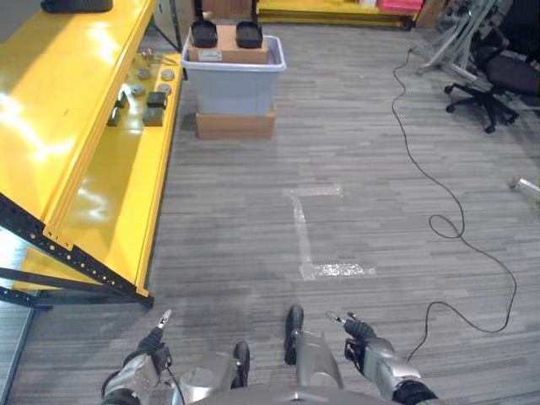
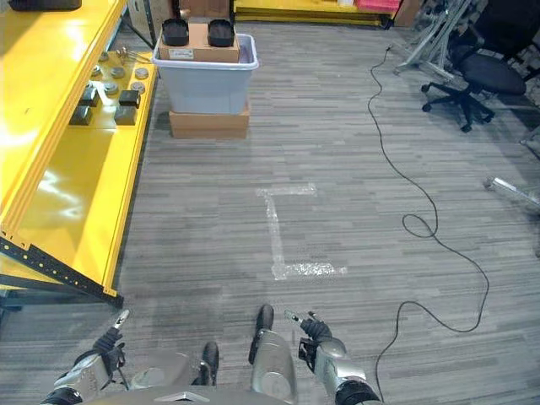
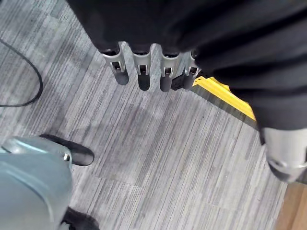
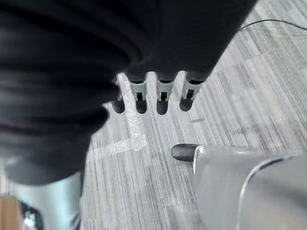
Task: Move parts from the plastic box to the shelf.
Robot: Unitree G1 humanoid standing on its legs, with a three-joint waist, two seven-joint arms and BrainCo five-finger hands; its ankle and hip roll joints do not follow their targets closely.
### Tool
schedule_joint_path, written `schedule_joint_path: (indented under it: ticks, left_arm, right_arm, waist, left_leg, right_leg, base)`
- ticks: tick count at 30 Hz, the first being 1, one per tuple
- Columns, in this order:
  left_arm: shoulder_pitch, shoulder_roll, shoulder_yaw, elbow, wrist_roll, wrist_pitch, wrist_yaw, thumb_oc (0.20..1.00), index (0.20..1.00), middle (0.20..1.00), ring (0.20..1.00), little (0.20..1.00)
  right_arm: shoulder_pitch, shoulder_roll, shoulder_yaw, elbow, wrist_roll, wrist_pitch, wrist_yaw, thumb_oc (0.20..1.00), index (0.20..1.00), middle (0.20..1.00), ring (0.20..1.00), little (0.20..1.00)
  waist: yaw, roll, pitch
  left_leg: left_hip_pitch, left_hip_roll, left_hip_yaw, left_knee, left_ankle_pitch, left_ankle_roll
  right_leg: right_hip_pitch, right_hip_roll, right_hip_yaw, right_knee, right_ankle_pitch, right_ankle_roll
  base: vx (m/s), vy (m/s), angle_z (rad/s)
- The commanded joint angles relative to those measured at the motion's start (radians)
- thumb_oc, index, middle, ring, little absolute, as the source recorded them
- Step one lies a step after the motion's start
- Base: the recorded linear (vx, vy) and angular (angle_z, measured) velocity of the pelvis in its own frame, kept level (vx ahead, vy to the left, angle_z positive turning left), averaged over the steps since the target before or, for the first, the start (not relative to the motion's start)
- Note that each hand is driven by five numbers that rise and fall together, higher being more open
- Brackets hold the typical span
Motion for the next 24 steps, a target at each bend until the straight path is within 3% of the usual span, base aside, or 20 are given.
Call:
schedule_joint_path:
  ticks: [1,3,7,9,10,12,14,17,19,21,22,23,24]
  left_arm:
    - [0.030,-0.004,-0.021,-0.049,0.035,-0.049,-0.034,1.000,1.000,1.000,1.000,1.000]
    - [0.039,-0.004,-0.024,-0.059,0.046,-0.049,-0.037,1.000,1.000,1.000,1.000,1.000]
    - [0.042,-0.035,-0.028,-0.051,-0.013,-0.056,-0.025,1.000,1.000,1.000,1.000,1.000]
    - [0.040,-0.038,-0.027,-0.051,-0.022,-0.056,-0.018,1.000,1.000,1.000,1.000,1.000]
    - [0.038,-0.045,-0.023,-0.047,-0.042,-0.061,-0.011,1.000,1.000,1.000,1.000,1.000]
    - [0.032,-0.057,-0.016,-0.038,-0.083,-0.076,0.000,1.000,1.000,1.000,1.000,1.000]
    - [0.027,-0.067,0.003,-0.036,-0.100,-0.088,0.008,1.000,1.000,1.000,1.000,1.000]
    - [0.014,-0.066,0.009,-0.044,-0.090,-0.078,0.010,1.000,1.000,1.000,1.000,1.000]
    - [0.000,-0.063,0.007,-0.045,-0.067,-0.080,-0.001,1.000,1.000,1.000,1.000,1.000]
    - [-0.005,-0.062,0.007,-0.053,-0.079,-0.084,-0.006,1.000,1.000,1.000,1.000,1.000]
    - [-0.003,-0.063,0.007,-0.060,-0.080,-0.081,-0.003,1.000,1.000,1.000,1.000,1.000]
    - [-0.002,-0.063,0.006,-0.062,-0.080,-0.079,-0.002,1.000,1.000,1.000,1.000,1.000]
    - [0.004,-0.065,0.003,-0.077,-0.078,-0.071,0.001,1.000,1.000,1.000,1.000,1.000]
  right_arm:
    - [-0.005,-0.036,-0.006,-0.010,-0.006,-0.026,0.034,1.000,1.000,1.000,1.000,1.000]
    - [0.000,-0.036,-0.013,-0.014,-0.014,-0.015,0.046,1.000,1.000,1.000,1.000,1.000]
    - [-0.017,-0.062,-0.003,0.014,-0.009,0.000,0.062,1.000,1.000,1.000,1.000,1.000]
    - [-0.022,-0.063,-0.001,0.016,-0.010,0.004,0.062,1.000,1.000,1.000,1.000,1.000]
    - [-0.033,-0.067,0.013,0.018,-0.012,0.014,0.064,1.000,1.000,1.000,1.000,1.000]
    - [-0.043,-0.080,0.041,0.013,-0.017,0.019,0.071,1.000,1.000,1.000,1.000,1.000]
    - [-0.044,-0.091,0.058,0.012,-0.011,0.012,0.065,1.000,1.000,1.000,1.000,1.000]
    - [-0.037,-0.102,0.053,0.008,0.013,0.000,0.049,1.000,1.000,1.000,1.000,1.000]
    - [-0.035,-0.107,0.035,0.016,0.017,-0.015,0.049,1.000,1.000,1.000,1.000,1.000]
    - [-0.047,-0.097,0.031,0.016,0.005,-0.016,0.033,1.000,1.000,1.000,1.000,1.000]
    - [-0.050,-0.089,0.032,0.016,0.000,-0.016,0.022,1.000,1.000,1.000,1.000,1.000]
    - [-0.050,-0.089,0.032,0.015,-0.001,-0.015,0.021,1.000,1.000,1.000,1.000,1.000]
    - [-0.050,-0.085,0.034,0.006,-0.003,-0.010,0.009,1.000,1.000,1.000,1.000,1.000]
  waist:
    - [0.004,0.016,-0.054]
    - [0.006,0.010,-0.058]
    - [-0.004,0.013,-0.098]
    - [-0.004,0.014,-0.101]
    - [-0.008,0.017,-0.111]
    - [-0.009,0.020,-0.117]
    - [0.002,0.002,-0.097]
    - [0.003,0.001,-0.065]
    - [0.011,0.005,-0.040]
    - [0.032,0.025,-0.033]
    - [0.046,0.041,-0.037]
    - [0.048,0.043,-0.040]
    - [0.063,0.066,-0.049]
  left_leg:
    - [0.110,0.038,-0.147,-0.025,-0.118,-0.010]
    - [0.125,0.057,-0.144,-0.009,-0.137,-0.017]
    - [0.172,0.134,-0.139,-0.010,-0.152,-0.074]
    - [0.178,0.145,-0.139,-0.008,-0.149,-0.081]
    - [0.190,0.188,-0.128,-0.001,-0.117,-0.107]
    - [0.145,0.275,-0.100,0.107,0.025,-0.151]
    - [0.007,0.313,-0.105,0.386,0.121,-0.153]
    - [-0.157,0.333,-0.097,0.586,0.136,-0.135]
    - [-0.245,0.283,-0.059,0.567,0.124,-0.119]
    - [-0.254,0.183,0.022,0.284,0.132,-0.115]
    - [-0.252,0.147,0.035,0.123,0.172,-0.126]
    - [-0.256,0.143,0.036,0.095,0.183,-0.129]
    - [-0.272,0.129,0.042,-0.038,0.240,-0.144]
  right_leg:
    - [0.074,0.005,-0.016,-0.175,0.192,0.061]
    - [0.077,-0.006,-0.023,-0.175,0.195,0.064]
    - [0.128,0.024,-0.009,-0.150,0.135,0.018]
    - [0.129,0.028,-0.006,-0.140,0.131,0.013]
    - [0.133,0.047,-0.008,-0.097,0.112,-0.009]
    - [0.164,0.087,-0.033,-0.076,0.065,-0.057]
    - [0.204,0.109,-0.037,-0.075,0.033,-0.101]
    - [0.252,0.143,-0.036,-0.085,0.023,-0.134]
    - [0.303,0.168,-0.027,-0.107,0.011,-0.140]
    - [0.339,0.190,-0.011,-0.122,0.002,-0.126]
    - [0.354,0.205,0.000,-0.120,-0.002,-0.117]
    - [0.352,0.208,0.002,-0.119,-0.003,-0.117]
    - [0.362,0.233,0.014,-0.107,-0.011,-0.114]
  base:
    - [0.47,-0.184,0.19]
    - [0.49,-0.192,0.35]
    - [0.47,-0.160,0.32]
    - [0.24,-0.094,0.34]
    - [0.37,-0.194,0.22]
    - [0.43,-0.286,0.22]
    - [0.35,-0.323,0.22]
    - [0.25,-0.198,-0.12]
    - [0.36,-0.035,0.29]
    - [0.50,0.147,0.38]
    - [0.37,0.139,0.01]
    - [0.45,0.151,-0.12]
    - [0.47,0.125,-0.35]
